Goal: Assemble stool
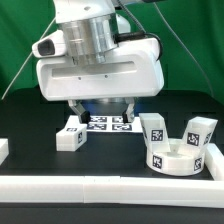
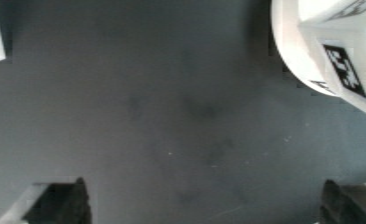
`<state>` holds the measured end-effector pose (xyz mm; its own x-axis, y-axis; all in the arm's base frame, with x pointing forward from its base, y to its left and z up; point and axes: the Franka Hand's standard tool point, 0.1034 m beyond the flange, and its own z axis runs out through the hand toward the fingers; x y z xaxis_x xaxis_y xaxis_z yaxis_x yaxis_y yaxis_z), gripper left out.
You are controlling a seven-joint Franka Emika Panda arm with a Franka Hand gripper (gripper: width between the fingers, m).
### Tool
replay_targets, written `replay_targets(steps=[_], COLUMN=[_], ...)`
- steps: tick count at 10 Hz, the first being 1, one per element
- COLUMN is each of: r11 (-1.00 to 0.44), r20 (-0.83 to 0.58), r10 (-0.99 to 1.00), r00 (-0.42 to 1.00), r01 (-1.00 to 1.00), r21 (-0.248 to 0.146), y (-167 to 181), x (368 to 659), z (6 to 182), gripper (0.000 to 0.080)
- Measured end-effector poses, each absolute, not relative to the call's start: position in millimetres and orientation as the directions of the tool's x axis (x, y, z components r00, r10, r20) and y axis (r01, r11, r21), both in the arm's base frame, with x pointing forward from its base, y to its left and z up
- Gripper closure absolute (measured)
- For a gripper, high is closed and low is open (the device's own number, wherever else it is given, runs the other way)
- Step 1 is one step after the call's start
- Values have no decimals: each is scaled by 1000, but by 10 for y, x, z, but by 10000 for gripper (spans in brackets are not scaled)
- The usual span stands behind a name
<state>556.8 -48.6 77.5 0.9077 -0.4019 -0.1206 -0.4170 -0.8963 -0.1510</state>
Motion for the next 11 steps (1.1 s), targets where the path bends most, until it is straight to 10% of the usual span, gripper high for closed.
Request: replay_targets(steps=[5, 11], r11=[-917, -923], r20=[-78, -265], r10=[-376, -323], r00=[923, 908], r01=[-383, -364], r21=[-111, -122], y=[-1186, -1170], x=[5282, 5187], z=[453, 444], gripper=[150, 150])
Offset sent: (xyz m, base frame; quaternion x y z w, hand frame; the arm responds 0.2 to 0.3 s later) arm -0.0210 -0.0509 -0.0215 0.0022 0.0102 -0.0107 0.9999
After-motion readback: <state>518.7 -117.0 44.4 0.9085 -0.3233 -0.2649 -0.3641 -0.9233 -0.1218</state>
